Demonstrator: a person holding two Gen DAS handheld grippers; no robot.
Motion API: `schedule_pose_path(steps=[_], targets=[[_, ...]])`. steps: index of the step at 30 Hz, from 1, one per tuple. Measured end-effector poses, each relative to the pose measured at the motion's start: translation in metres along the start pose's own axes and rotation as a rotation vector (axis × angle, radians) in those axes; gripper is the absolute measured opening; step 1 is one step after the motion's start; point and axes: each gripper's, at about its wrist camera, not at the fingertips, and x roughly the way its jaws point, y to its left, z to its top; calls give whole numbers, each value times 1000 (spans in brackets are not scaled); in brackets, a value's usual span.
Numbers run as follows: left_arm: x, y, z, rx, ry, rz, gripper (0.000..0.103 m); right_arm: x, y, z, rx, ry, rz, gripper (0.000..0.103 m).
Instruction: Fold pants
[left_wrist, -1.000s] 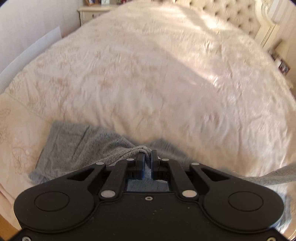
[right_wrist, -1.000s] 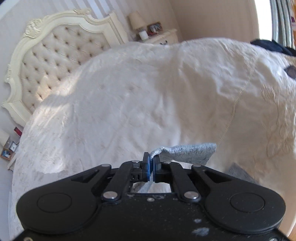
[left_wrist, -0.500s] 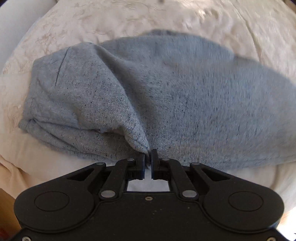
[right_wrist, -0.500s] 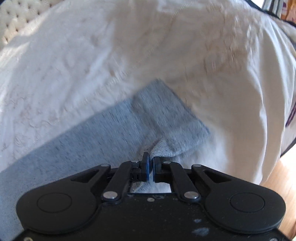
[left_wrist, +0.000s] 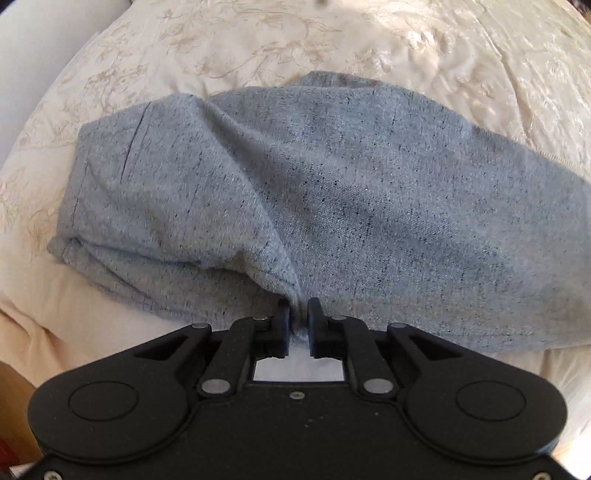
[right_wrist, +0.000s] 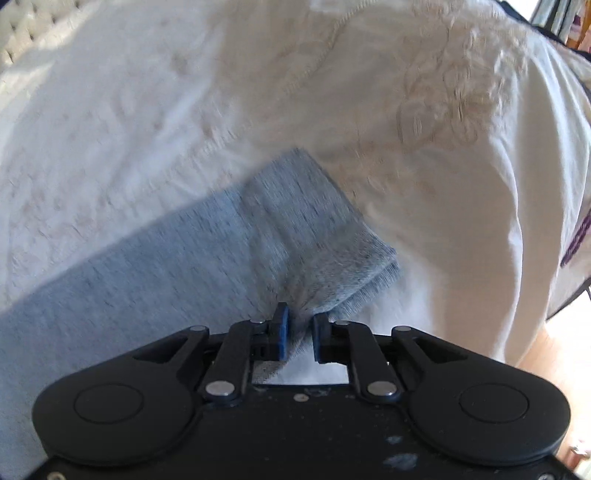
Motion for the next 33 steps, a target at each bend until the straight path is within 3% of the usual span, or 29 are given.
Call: schedule_pose_path(steps=[6, 11, 15, 20, 25, 33], targets=[[-41, 27, -6, -85, -72, -19, 22, -21, -8, -6, -2, -6, -18, 22], [-49, 77, 7, -184, -99, 9, 23, -65, 2, -5, -45, -138, -57, 23], [-39, 126, 27, -245, -101, 45, 23, -102, 34, -5, -86, -242, -8, 24], [-14, 188, 58, -304, -79, 26, 32, -127, 119, -17, -181, -276, 134, 24], [17, 228, 72, -317, -23, -20, 42, -147, 231, -56, -316, -246, 335, 24], [62, 233, 80, -128, 57, -92, 44, -153, 370, -108, -491, -153, 530, 24]])
